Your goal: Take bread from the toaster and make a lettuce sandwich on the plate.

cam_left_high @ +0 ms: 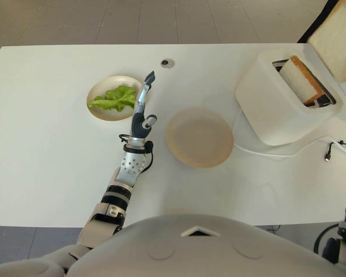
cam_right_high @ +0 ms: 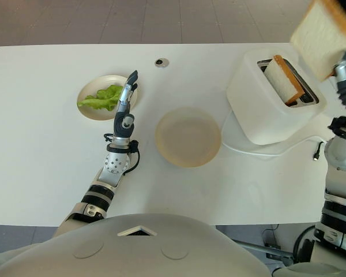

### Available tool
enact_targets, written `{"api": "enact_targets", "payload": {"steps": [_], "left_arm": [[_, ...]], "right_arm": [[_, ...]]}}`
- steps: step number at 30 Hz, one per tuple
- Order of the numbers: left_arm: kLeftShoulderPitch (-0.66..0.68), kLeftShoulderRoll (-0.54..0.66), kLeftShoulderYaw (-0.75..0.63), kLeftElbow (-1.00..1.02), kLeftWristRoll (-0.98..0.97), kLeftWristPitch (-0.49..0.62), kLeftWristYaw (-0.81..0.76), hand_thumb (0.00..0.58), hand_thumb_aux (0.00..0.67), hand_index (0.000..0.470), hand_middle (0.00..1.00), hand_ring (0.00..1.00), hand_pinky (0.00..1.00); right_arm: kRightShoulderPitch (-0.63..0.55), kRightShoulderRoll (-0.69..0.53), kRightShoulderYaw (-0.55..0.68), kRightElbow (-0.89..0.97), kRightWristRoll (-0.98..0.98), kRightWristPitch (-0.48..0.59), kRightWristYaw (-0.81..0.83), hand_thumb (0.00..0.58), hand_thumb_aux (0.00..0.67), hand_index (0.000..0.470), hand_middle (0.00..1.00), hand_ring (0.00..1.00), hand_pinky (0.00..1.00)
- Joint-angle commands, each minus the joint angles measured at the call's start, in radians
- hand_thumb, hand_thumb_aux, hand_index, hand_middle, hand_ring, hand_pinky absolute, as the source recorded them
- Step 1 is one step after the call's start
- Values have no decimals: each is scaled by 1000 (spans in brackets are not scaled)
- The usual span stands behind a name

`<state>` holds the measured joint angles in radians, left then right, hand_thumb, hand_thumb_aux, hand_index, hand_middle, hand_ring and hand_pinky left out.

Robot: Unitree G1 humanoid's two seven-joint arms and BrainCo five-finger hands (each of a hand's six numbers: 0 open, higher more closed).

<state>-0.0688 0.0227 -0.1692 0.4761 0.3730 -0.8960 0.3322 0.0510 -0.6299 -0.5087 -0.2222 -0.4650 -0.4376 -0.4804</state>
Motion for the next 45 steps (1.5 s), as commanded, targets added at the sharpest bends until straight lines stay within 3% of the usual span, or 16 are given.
{"api": "enact_targets", "payload": {"steps": [1, 2, 3, 4, 8, 13, 23, 33, 39, 40, 41, 44, 45], "left_arm": [[74, 21, 12, 54, 9, 19, 8, 0, 0, 0, 0, 0, 0], [71, 21, 18, 54, 8, 19, 15, 0, 0, 0, 0, 0, 0], [66, 22, 27, 54, 8, 20, 24, 0, 0, 0, 0, 0, 0], [61, 23, 35, 53, 9, 20, 34, 0, 0, 0, 0, 0, 0], [42, 37, 62, 40, 36, 27, 80, 0, 0, 0, 0, 0, 0], [24, 94, 86, -19, 174, 80, 172, 0, 0, 0, 0, 0, 0], [-3, 294, 124, -131, 423, 450, 226, 0, 0, 0, 0, 0, 0], [-102, 433, 34, 26, 522, 675, 197, 0, 0, 0, 0, 0, 0], [-201, 487, -39, 197, 541, 765, 162, 0, 0, 0, 0, 0, 0], [-220, 490, -53, 231, 536, 765, 155, 0, 0, 0, 0, 0, 0], [-235, 494, -67, 256, 535, 762, 151, 0, 0, 0, 0, 0, 0], [-264, 506, -92, 300, 521, 744, 155, 14, 8, 6, 0, 0, 0], [-271, 509, -98, 313, 517, 739, 157, 112, 68, 48, 0, 0, 0]], "right_arm": [[-34, 73, 248, -90, 292, -30, 232, 580, 670, 470, 373, 373, 373], [-28, 91, 343, -83, 371, -9, 329, 580, 670, 470, 404, 404, 404], [-24, 112, 441, -59, 422, 22, 427, 580, 670, 470, 651, 651, 651], [-18, 140, 511, -23, 478, 54, 508, 580, 670, 470, 1000, 1000, 1000], [-34, 225, 632, 190, 513, 138, 656, 580, 670, 470, 1000, 1000, 1000], [-36, 224, 672, 376, 436, 139, 739, 580, 670, 470, 1000, 1000, 1000], [-25, 54, 543, 263, 385, 125, 822, 580, 670, 470, 1000, 1000, 1000], [-49, 0, 596, 234, 429, 170, 1063, 580, 670, 470, 1000, 1000, 1000], [-73, -10, 667, 348, 246, 85, 1020, 580, 670, 470, 1000, 1000, 1000], [-77, -6, 666, 352, 224, 77, 1000, 0, 0, 0, 208, 208, 208], [-82, -7, 662, 353, 200, 66, 975, 0, 0, 0, 0, 0, 0], [-92, -18, 628, 338, 149, 22, 895, 0, 0, 0, 0, 0, 0], [-90, -26, 612, 318, 133, 13, 873, 0, 0, 0, 0, 0, 0]]}}
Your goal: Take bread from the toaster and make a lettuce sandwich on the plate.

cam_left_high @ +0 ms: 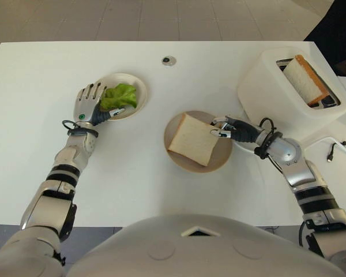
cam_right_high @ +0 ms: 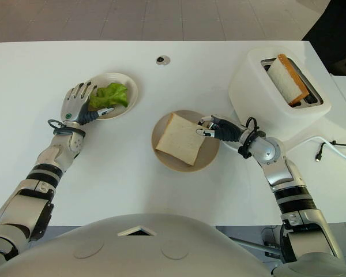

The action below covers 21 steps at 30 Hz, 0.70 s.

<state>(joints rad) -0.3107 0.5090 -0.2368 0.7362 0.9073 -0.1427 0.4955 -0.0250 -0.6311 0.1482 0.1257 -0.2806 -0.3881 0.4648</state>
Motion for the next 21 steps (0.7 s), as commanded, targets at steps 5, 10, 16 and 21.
{"api": "enact_targets", "payload": {"steps": [5, 10, 16, 21], "left_arm": [[-61, 35, -67, 90, -36, -38, -4, 580, 670, 470, 0, 0, 0], [-47, 53, -84, 51, -53, -55, 9, 580, 670, 470, 0, 0, 0], [80, 73, -21, -269, -145, -131, 12, 580, 670, 470, 0, 0, 0], [191, -15, -84, -601, -184, -210, -80, 580, 670, 470, 0, 0, 0]], "right_arm": [[8, -49, -132, -143, -81, -52, -149, 0, 0, 0, 0, 0, 0], [37, -26, -163, -259, -40, -38, -148, 0, 0, 0, 0, 0, 0], [46, 7, -150, -289, -20, -37, -149, 0, 0, 0, 0, 0, 0], [25, 31, -206, -335, 46, -13, -163, 0, 0, 0, 0, 0, 0]]}}
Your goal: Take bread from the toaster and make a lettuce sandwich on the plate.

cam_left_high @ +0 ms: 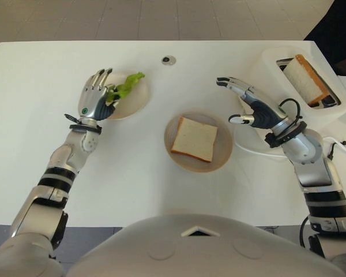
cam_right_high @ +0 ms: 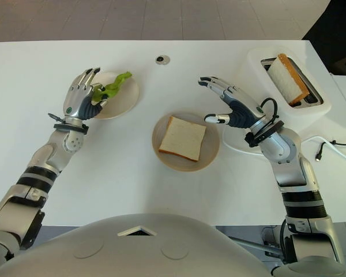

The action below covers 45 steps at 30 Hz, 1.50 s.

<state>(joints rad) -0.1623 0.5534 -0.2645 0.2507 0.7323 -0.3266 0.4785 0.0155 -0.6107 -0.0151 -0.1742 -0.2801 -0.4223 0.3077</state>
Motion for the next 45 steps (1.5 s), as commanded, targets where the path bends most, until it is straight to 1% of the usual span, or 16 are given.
{"api": "enact_targets", "payload": {"steps": [1, 4, 8, 10, 14, 15, 16, 17, 20, 23, 31, 35, 36, 37, 41, 45], "left_arm": [[44, -85, -87, -128, 1, -33, -84, 580, 670, 470, 0, 0, 0], [31, -146, -173, -102, 58, -52, -110, 580, 670, 470, 0, 0, 0], [14, -196, -281, -16, 150, -67, -118, 580, 670, 470, 0, 0, 0], [3, -202, -309, 35, 186, -60, -117, 580, 670, 470, 0, 0, 0], [-7, -194, -319, 64, 216, -49, -114, 580, 670, 470, 0, 0, 0], [-10, -188, -318, 67, 218, -48, -113, 468, 376, 264, 0, 0, 0], [-12, -184, -317, 66, 218, -48, -114, 144, 89, 63, 0, 0, 0], [-10, -180, -315, 59, 220, -46, -113, 14, 8, 6, 0, 0, 0], [3, -167, -308, 15, 227, -38, -114, 0, 0, 0, 0, 0, 0], [20, -158, -306, -33, 239, -19, -117, 0, 0, 0, 0, 0, 0], [74, -147, -280, -147, 254, 24, -126, 0, 0, 0, 0, 0, 0], [114, -142, -247, -226, 243, 32, -108, 0, 0, 0, 0, 0, 0], [123, -142, -233, -242, 228, 28, -106, 0, 0, 0, 0, 0, 0], [133, -141, -213, -262, 206, 24, -105, 0, 0, 0, 0, 0, 0], [172, -135, -107, -346, 88, -6, -97, 0, 0, 0, 0, 0, 0], [196, -139, -28, -367, 8, -39, -88, 0, 0, 0, 0, 0, 0]], "right_arm": [[-13, 9, -64, -54, 65, 29, -6, 0, 0, 0, 0, 0, 0], [12, -1, -152, -123, 110, 51, -19, 0, 0, 0, 0, 0, 0], [5, -9, -353, -228, 196, 124, -57, 0, 0, 0, 0, 0, 0], [0, -16, -446, -259, 230, 151, -74, 0, 0, 0, 0, 0, 0], [48, -22, -537, -258, 207, 159, -74, 0, 0, 0, 0, 0, 0], [72, -23, -558, -237, 162, 154, -87, 0, 0, 0, 0, 0, 0], [91, -28, -577, -207, 107, 148, -107, 0, 0, 0, 0, 0, 0], [106, -36, -594, -167, 60, 147, -126, 0, 0, 0, 0, 0, 0], [161, -66, -603, -43, -76, 176, -167, 0, 0, 0, 0, 0, 0], [199, -81, -545, 77, -172, 191, -190, 0, 0, 0, 0, 0, 0], [48, -129, -351, 269, -226, 166, -218, 0, 0, 0, 0, 0, 0], [52, -136, -308, 299, -223, 150, -226, 0, 0, 0, 0, 0, 0], [64, -138, -318, 291, -215, 148, -235, 566, 565, 396, 322, 322, 322], [75, -140, -332, 277, -207, 147, -240, 580, 670, 470, 1000, 1000, 1000], [111, -134, -403, 176, -171, 150, -277, 580, 670, 470, 1000, 1000, 1000], [84, -112, -468, 88, -156, 152, -347, 580, 670, 470, 1000, 1000, 1000]]}}
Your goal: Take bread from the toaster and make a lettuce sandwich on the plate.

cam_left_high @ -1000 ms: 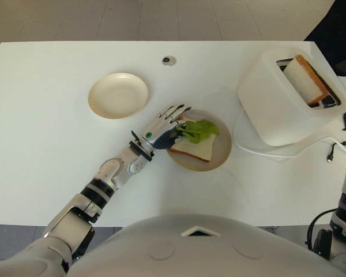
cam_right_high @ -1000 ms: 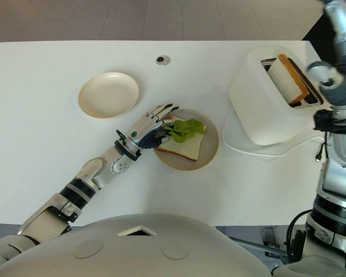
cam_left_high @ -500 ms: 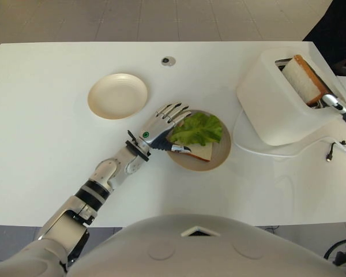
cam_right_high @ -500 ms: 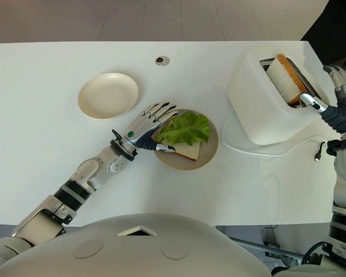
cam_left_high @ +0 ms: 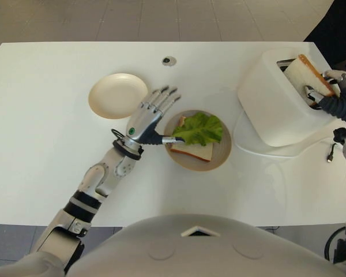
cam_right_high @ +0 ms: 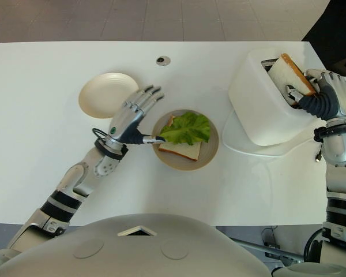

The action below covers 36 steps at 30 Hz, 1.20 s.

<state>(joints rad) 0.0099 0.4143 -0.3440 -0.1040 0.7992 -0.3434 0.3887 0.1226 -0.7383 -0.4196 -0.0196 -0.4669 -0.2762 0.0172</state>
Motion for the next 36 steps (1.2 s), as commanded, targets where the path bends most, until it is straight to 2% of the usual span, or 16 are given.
{"api": "enact_targets", "payload": {"steps": [1, 4, 6, 8, 9, 11, 13, 18, 22, 23, 27, 29, 33, 34, 35, 36], "left_arm": [[27, -2, 62, -6, -72, -29, -1, 0, 0, 0, 0, 0, 0], [33, -15, 99, 26, -126, -65, 13, 0, 0, 0, 0, 0, 0], [26, -28, 123, 56, -160, -88, 26, 0, 0, 0, 0, 0, 0], [8, -28, 141, 84, -160, -119, 45, 0, 0, 0, 0, 0, 0], [3, -25, 153, 84, -163, -141, 53, 0, 0, 0, 0, 0, 0], [5, -22, 189, 74, -166, -187, 88, 0, 0, 0, 0, 0, 0], [15, -23, 223, 60, -165, -229, 124, 0, 0, 0, 0, 0, 0], [32, 26, 193, 45, -82, -359, 105, 0, 0, 0, 0, 0, 0], [35, 51, 136, 54, -59, -429, 34, 0, 0, 0, 0, 0, 0], [33, 55, 110, 55, -39, -441, 10, 83, 50, 35, 0, 0, 0], [-7, 53, -43, 95, 61, -475, -133, 83, 50, 35, 0, 0, 0], [-46, 42, -104, 152, 109, -472, -178, 152, 95, 66, 0, 0, 0], [-109, 24, -184, 296, 148, -454, -243, 216, 139, 98, 0, 0, 0], [-127, 22, -198, 347, 153, -446, -252, 285, 192, 135, 0, 0, 0], [-143, 24, -210, 394, 161, -435, -262, 304, 208, 146, 0, 0, 0], [-153, 30, -217, 433, 165, -423, -268, 400, 297, 208, 0, 0, 0]], "right_arm": [[-36, 22, -79, -86, 34, 3, -77, 580, 670, 470, 1000, 1000, 1000], [-107, 55, -118, -144, 58, -31, -177, 580, 670, 470, 1000, 1000, 1000], [-153, 80, -106, -190, 117, -92, -200, 580, 670, 470, 1000, 1000, 1000], [-172, 117, 35, -265, 272, -140, -91, 580, 670, 470, 1000, 1000, 1000], [-176, 137, 125, -286, 346, -131, -16, 580, 670, 470, 1000, 1000, 1000], [-162, 188, 331, -264, 492, -34, 181, 580, 670, 470, 1000, 1000, 1000], [-132, 223, 454, -225, 565, 40, 306, 580, 670, 470, 1000, 1000, 1000], [-35, 233, 499, -156, 629, 118, 440, 580, 670, 470, 1000, 1000, 1000], [-48, 240, 495, -65, 564, 116, 433, 580, 670, 470, 1000, 1000, 1000], [-54, 242, 503, -48, 540, 108, 428, 580, 670, 470, 1000, 1000, 1000], [-85, 242, 538, 46, 420, 70, 409, 580, 670, 470, 1000, 1000, 1000], [-105, 249, 558, 96, 370, 46, 391, 580, 670, 470, 1000, 1000, 1000], [-118, 265, 584, 134, 311, 9, 362, 580, 670, 470, 1000, 1000, 1000], [-117, 267, 584, 133, 308, 4, 357, 580, 670, 470, 1000, 1000, 1000], [-115, 267, 580, 129, 306, 3, 353, 580, 670, 470, 1000, 1000, 1000], [-114, 266, 573, 123, 303, 1, 346, 580, 670, 470, 1000, 1000, 1000]]}}
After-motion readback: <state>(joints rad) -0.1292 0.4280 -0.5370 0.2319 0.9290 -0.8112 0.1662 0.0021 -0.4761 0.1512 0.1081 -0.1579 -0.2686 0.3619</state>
